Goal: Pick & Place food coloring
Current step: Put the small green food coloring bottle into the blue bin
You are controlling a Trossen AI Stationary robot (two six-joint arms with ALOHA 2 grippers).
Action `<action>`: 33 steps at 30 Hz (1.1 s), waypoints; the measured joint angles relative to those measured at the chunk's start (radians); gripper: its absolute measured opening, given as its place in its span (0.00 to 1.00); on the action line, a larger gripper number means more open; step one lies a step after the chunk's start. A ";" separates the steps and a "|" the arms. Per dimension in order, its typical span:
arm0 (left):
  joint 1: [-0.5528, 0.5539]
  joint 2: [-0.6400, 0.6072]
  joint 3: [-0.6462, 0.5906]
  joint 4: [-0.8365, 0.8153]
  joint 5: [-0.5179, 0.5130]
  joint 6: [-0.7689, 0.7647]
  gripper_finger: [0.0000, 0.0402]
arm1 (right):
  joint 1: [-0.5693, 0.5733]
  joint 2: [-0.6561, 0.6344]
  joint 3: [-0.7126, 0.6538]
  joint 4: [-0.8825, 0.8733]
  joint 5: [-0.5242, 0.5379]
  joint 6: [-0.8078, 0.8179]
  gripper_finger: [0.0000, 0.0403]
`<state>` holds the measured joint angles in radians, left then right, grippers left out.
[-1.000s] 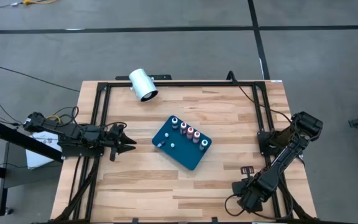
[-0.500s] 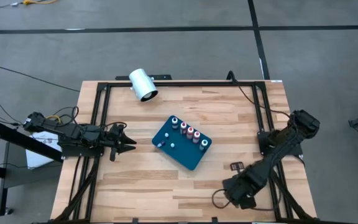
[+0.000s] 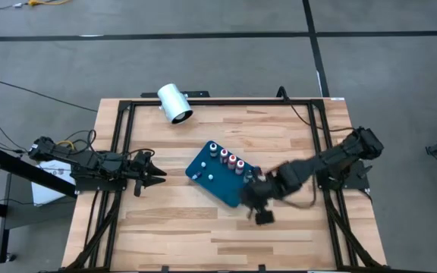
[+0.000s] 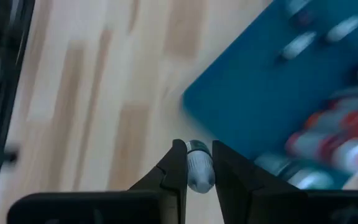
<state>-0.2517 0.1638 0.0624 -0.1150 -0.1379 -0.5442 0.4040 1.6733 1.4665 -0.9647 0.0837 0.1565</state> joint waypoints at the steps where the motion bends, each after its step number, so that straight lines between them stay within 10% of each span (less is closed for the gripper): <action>1: 0.000 0.000 0.000 0.000 0.000 0.000 0.34 | -0.028 0.000 0.009 0.030 0.009 -0.009 0.13; 14: 0.000 0.000 0.000 -0.001 -0.009 0.004 0.34 | -0.261 0.067 0.030 0.300 0.021 0.066 0.13; 33: 0.000 0.000 0.000 -0.001 -0.030 0.008 0.34 | -0.226 0.537 0.470 -0.162 0.133 0.106 0.13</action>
<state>-0.2516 0.1635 0.0620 -0.1158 -0.1677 -0.5362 0.1785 2.2101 1.9362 -1.1264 0.2168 0.2623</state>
